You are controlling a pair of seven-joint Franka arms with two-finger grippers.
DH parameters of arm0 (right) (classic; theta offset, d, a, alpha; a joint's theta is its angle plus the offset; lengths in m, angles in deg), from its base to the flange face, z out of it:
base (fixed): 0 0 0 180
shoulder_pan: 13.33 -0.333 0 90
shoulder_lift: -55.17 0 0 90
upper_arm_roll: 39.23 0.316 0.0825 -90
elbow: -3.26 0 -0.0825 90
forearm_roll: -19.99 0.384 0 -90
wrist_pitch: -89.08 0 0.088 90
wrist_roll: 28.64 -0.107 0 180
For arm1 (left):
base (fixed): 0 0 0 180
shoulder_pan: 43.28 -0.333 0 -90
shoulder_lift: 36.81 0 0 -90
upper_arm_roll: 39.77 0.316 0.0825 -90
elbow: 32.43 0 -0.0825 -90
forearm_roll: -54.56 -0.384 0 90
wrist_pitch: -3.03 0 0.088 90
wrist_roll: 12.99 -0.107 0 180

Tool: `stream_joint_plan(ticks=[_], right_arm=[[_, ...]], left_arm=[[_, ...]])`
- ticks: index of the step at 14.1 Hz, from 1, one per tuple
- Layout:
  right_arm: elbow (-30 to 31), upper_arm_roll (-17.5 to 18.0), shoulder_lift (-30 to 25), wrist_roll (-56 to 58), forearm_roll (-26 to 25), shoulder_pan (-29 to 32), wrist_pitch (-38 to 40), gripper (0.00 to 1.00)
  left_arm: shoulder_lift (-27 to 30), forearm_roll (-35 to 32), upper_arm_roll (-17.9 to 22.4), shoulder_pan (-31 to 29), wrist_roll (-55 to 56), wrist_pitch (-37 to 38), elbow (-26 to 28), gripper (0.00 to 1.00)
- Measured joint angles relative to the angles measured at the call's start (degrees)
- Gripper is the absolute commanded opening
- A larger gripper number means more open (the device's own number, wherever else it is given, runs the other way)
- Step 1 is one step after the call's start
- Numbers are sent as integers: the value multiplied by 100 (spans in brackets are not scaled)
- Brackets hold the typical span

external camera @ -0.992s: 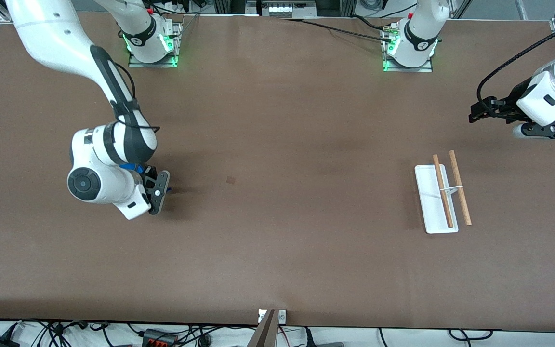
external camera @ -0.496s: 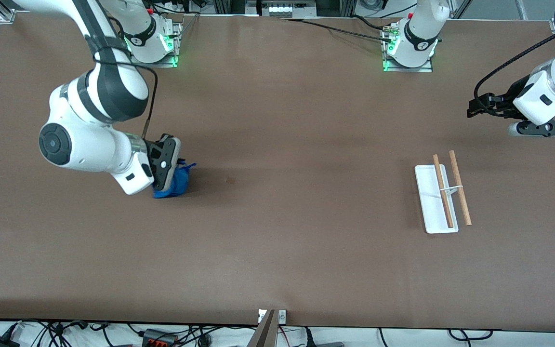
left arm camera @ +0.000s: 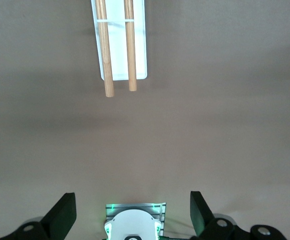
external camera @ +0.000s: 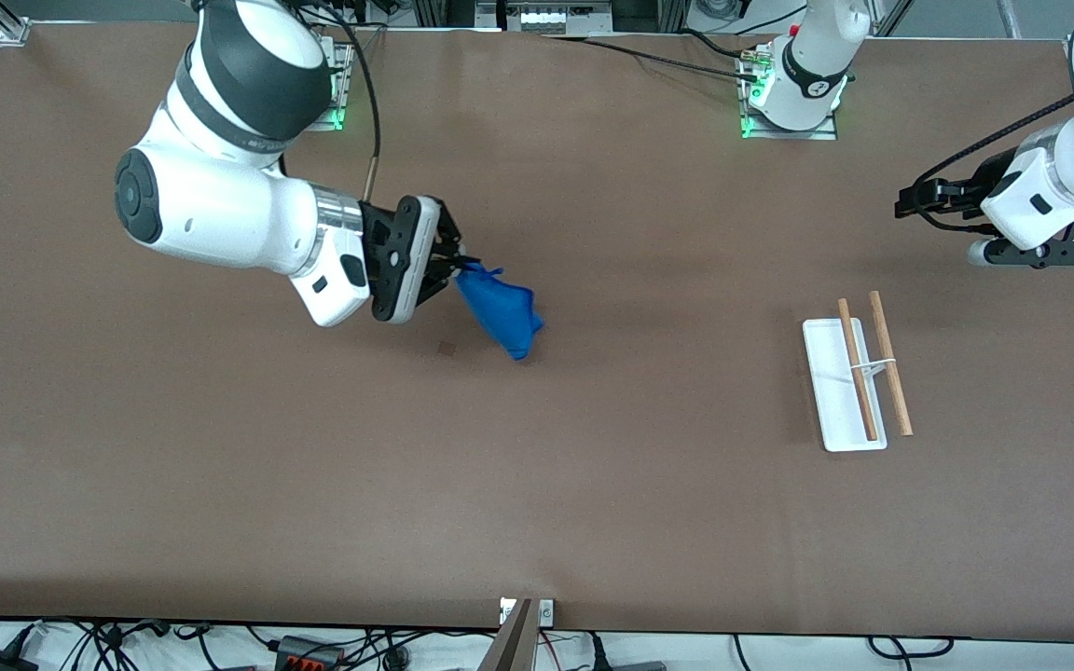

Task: Pass towel and hang on rack
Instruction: 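Lift the towel with the right gripper and carry it toward the left gripper, then grasp the hanging towel with the left gripper beside the right gripper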

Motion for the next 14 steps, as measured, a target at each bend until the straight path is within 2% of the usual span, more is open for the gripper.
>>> stream_joint_plan(ticks=[2,5,9,14], right_arm=[[-4,11,41,-327,273,-260,-587,0],[-7,21,166,-886,321,-693,-1290,0],[-84,25,224,-1602,326,-1031,-1631,0],[-233,25,224,-1901,331,-1206,-1739,0]], left_arm=[[-71,347,-5,-1,0,231,-5,100],[-239,1098,-9,-11,-462,357,-5,100],[-794,2415,-9,-94,-2335,326,1,100],[-1662,3652,-100,-97,-5329,-265,57,100]])
